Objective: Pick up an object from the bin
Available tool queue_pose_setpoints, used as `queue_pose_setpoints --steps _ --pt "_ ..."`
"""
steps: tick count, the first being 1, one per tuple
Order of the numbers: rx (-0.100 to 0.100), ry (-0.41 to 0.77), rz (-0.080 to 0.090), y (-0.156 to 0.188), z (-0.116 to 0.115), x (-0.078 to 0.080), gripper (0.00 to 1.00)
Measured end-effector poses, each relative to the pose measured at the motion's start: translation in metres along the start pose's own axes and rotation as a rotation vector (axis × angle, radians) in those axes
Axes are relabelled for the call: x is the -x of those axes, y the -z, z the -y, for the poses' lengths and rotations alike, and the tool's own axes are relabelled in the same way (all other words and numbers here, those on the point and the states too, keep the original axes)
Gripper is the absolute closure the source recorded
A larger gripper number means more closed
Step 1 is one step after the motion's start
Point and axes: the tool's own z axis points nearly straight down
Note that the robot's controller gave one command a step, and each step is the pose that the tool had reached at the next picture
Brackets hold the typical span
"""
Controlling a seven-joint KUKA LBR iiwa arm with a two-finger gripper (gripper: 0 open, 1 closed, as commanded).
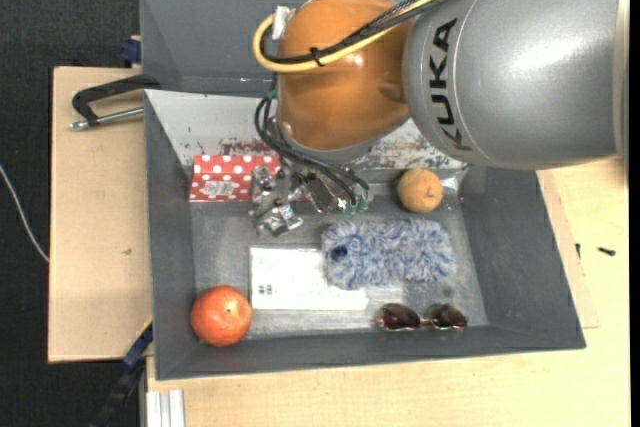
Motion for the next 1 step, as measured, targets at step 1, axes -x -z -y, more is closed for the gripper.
queue_pose_setpoints --steps 1 --pt "0.0 0.0 -0.001 -0.0002 -0.0001 -0.0001 1.0"
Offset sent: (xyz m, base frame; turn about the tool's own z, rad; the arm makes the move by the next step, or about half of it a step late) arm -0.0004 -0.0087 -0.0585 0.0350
